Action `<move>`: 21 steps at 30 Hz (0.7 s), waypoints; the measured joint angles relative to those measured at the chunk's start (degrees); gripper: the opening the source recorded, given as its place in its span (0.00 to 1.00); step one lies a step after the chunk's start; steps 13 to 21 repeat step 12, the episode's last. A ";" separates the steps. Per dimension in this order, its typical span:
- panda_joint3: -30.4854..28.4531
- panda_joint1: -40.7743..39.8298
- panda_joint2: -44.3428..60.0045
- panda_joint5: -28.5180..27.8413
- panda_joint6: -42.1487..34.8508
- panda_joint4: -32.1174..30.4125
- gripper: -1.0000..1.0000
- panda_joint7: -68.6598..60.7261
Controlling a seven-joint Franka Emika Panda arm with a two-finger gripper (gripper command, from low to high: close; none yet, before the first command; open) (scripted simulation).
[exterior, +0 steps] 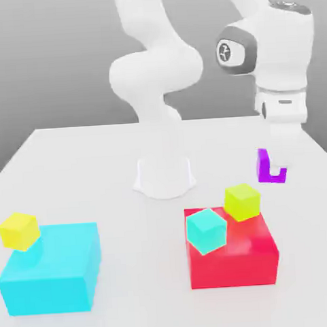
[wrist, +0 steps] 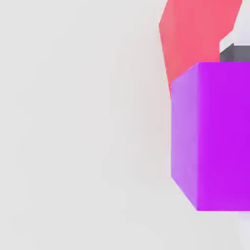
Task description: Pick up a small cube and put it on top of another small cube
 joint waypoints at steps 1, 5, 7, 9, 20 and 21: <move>-0.56 -0.54 -2.08 -0.15 -1.38 -0.71 0.00 -0.53; -1.55 -1.87 -3.24 -0.41 0.06 -3.34 0.00 -1.70; -1.43 -2.02 0.03 -0.35 4.51 -4.53 0.00 -1.78; -1.29 -2.11 3.69 -0.31 9.38 -5.73 1.00 -1.80; -1.29 -2.11 3.69 -0.31 9.38 -5.73 1.00 -1.80; -1.29 -2.11 3.69 -0.31 9.38 -5.73 1.00 -1.80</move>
